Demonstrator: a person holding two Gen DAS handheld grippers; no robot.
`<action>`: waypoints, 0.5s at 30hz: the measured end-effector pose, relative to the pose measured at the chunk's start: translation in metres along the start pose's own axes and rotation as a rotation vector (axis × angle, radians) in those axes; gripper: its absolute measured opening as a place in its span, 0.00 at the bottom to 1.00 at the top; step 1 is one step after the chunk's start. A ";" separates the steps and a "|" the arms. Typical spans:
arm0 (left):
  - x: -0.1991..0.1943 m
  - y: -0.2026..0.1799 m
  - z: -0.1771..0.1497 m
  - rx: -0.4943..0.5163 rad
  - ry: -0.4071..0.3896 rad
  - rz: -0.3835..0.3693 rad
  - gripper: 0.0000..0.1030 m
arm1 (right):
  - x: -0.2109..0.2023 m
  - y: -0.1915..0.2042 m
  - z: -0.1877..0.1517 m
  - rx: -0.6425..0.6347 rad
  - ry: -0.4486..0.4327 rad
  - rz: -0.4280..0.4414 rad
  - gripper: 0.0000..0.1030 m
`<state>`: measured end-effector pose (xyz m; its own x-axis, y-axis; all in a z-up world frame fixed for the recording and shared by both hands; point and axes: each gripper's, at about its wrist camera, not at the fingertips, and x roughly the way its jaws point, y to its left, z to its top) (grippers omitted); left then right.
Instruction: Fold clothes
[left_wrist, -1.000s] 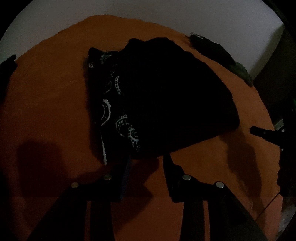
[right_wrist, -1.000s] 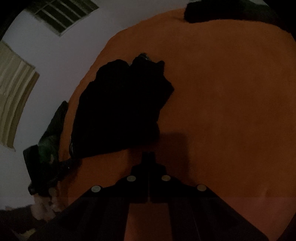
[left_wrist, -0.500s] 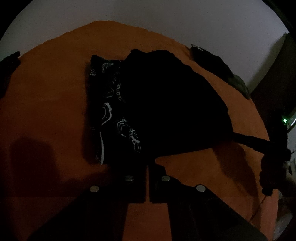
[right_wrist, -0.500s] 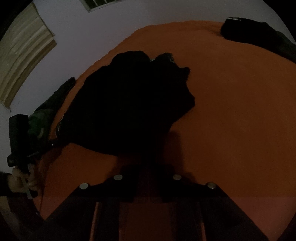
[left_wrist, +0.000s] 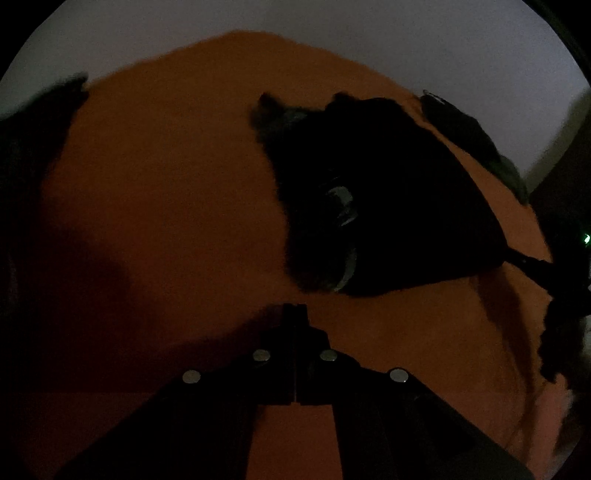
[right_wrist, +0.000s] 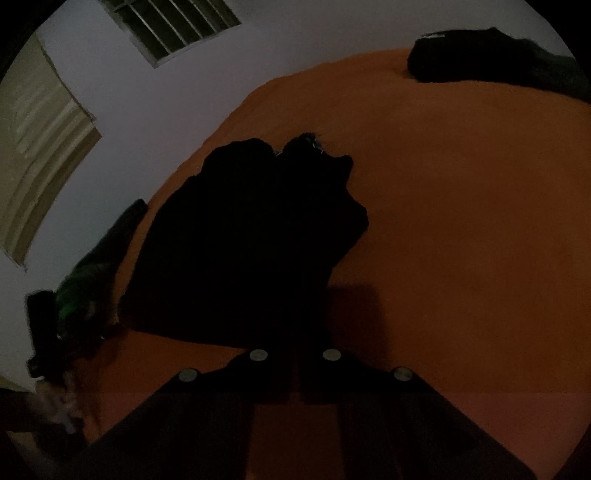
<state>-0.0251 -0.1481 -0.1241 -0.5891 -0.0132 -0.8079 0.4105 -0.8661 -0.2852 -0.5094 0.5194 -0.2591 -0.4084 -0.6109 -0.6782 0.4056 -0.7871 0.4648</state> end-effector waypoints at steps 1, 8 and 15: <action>-0.005 0.001 0.000 0.002 -0.001 -0.030 0.00 | 0.000 0.000 0.000 -0.005 0.002 0.005 0.00; -0.016 -0.036 0.003 0.107 -0.009 -0.157 0.05 | -0.004 0.001 0.000 0.003 -0.003 0.046 0.01; 0.017 -0.051 0.005 0.104 0.045 -0.063 0.27 | -0.004 0.003 0.000 -0.020 0.015 -0.020 0.07</action>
<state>-0.0595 -0.1070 -0.1208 -0.5787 0.0629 -0.8131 0.2980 -0.9118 -0.2826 -0.5067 0.5192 -0.2551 -0.4045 -0.5940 -0.6954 0.4140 -0.7969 0.4399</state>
